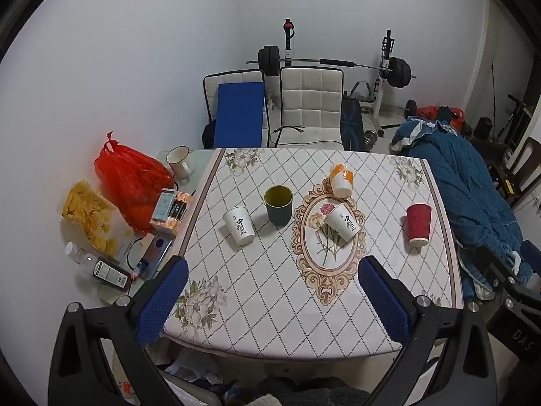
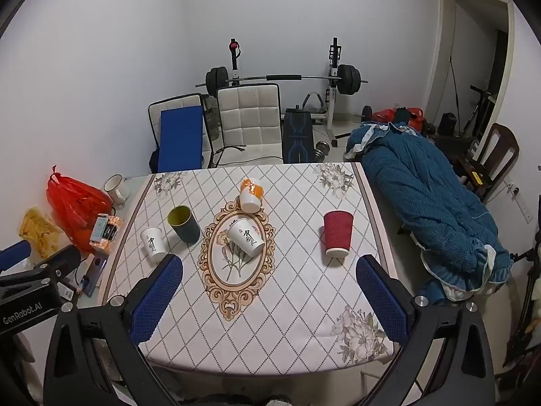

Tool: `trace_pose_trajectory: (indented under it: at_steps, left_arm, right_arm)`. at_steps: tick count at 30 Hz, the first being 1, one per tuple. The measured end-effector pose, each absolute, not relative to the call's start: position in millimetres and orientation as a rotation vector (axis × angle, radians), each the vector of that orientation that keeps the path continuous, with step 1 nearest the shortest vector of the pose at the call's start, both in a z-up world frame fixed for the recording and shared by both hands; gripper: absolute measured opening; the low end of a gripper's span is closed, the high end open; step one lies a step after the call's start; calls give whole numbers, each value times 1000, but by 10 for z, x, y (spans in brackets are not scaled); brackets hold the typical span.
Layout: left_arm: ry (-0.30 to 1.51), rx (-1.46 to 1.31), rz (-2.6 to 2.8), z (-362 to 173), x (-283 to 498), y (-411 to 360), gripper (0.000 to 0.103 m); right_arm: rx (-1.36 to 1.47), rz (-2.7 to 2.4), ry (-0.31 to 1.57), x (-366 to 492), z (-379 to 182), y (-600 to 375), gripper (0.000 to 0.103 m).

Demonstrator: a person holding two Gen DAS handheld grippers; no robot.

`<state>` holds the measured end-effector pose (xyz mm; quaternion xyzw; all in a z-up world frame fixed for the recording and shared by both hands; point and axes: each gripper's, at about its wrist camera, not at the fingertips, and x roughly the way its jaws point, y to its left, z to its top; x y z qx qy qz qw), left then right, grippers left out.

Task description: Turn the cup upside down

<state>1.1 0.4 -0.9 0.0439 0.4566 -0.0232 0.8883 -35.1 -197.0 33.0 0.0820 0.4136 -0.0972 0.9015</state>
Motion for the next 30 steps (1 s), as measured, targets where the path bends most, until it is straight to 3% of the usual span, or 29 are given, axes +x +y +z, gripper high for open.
trace_pose_trajectory:
  at_steps: [30]
  left_arm:
    - [912,115,-40,27,-53,17,103]
  right_arm:
    - [157,-208,841,-403,368,-1929,103]
